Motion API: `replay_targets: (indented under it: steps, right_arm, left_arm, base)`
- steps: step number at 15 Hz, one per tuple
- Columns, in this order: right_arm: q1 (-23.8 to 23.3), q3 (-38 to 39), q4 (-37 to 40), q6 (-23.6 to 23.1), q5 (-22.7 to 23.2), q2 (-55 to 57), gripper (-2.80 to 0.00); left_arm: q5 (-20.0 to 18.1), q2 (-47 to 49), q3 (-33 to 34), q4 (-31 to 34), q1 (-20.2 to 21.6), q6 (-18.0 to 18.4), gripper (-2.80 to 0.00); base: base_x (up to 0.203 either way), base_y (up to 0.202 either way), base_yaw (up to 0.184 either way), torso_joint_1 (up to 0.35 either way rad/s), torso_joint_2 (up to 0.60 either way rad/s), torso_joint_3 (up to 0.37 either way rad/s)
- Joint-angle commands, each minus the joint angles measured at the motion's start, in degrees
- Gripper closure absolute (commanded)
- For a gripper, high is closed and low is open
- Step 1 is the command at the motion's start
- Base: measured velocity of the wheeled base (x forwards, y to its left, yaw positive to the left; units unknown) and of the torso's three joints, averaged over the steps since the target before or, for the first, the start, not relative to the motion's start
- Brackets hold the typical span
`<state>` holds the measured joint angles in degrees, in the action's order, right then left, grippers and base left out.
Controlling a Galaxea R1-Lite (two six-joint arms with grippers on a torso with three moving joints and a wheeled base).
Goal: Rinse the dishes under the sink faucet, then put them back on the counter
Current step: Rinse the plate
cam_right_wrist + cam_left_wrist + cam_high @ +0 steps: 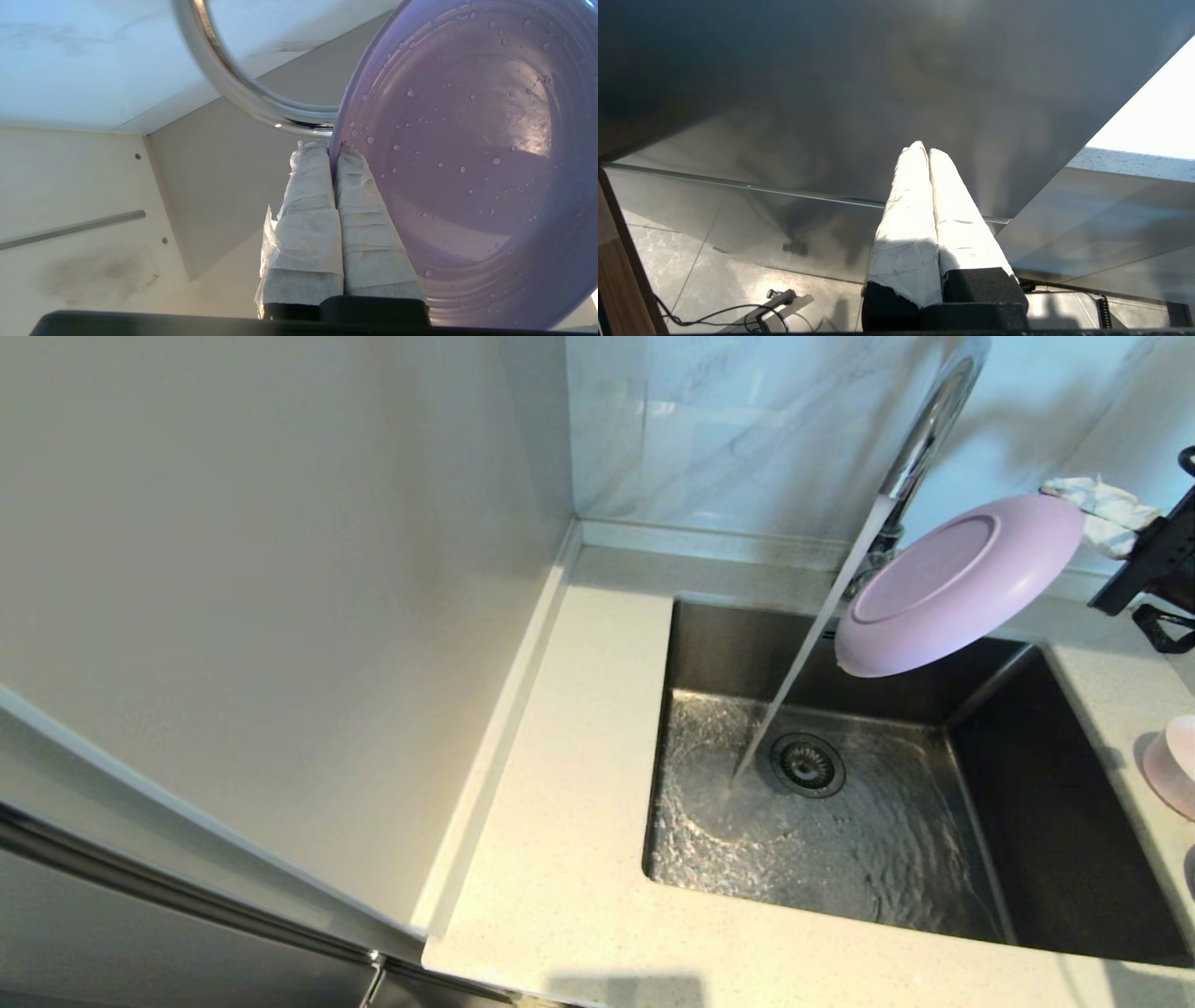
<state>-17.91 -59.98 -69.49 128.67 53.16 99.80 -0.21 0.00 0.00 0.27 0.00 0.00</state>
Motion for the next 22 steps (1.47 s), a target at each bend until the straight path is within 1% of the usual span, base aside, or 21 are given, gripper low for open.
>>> replay_targets:
  steps: [1,7,14,16,20,22]
  right_arm:
    - [1.01,-0.31,-0.54,0.49,0.27,2.07,0.00]
    - [2.46,-0.63,-2.76,-0.69,0.19,4.88,0.00]
    - [6.71,-1.72,-2.40,-1.78,0.15,5.85,0.00]
    - [8.05,-1.63,-2.24,-2.87,0.10,5.93,0.00]
    - [9.77,-0.75,-2.14,-3.08,-0.07,6.29,0.00]
    - [9.69,-0.67,-2.14,-3.21,-0.17,6.11,0.00]
  left_arm:
    - [0.03,0.00,0.00,0.00,0.00,0.00,0.00]
    - [-0.05,0.00,0.00,0.00,0.00,0.00,0.00]
    - [-0.03,0.00,0.00,0.00,0.00,0.00,0.00]
    - [0.03,0.00,0.00,0.00,0.00,0.00,0.00]
    - [0.02,0.00,0.00,0.00,0.00,0.00,0.00]
    - [0.03,0.00,0.00,0.00,0.00,0.00,0.00]
  base:
    - [0.000,0.000,0.000,0.000,0.00,0.000]
    - [0.000,0.000,0.000,0.000,0.00,0.000]
    - [0.000,0.000,0.000,0.000,0.00,0.000]
    - [0.000,0.000,0.000,0.000,0.00,0.000]
    - [0.000,0.000,0.000,0.000,0.00,0.000]
    - [0.000,0.000,0.000,0.000,0.00,0.000]
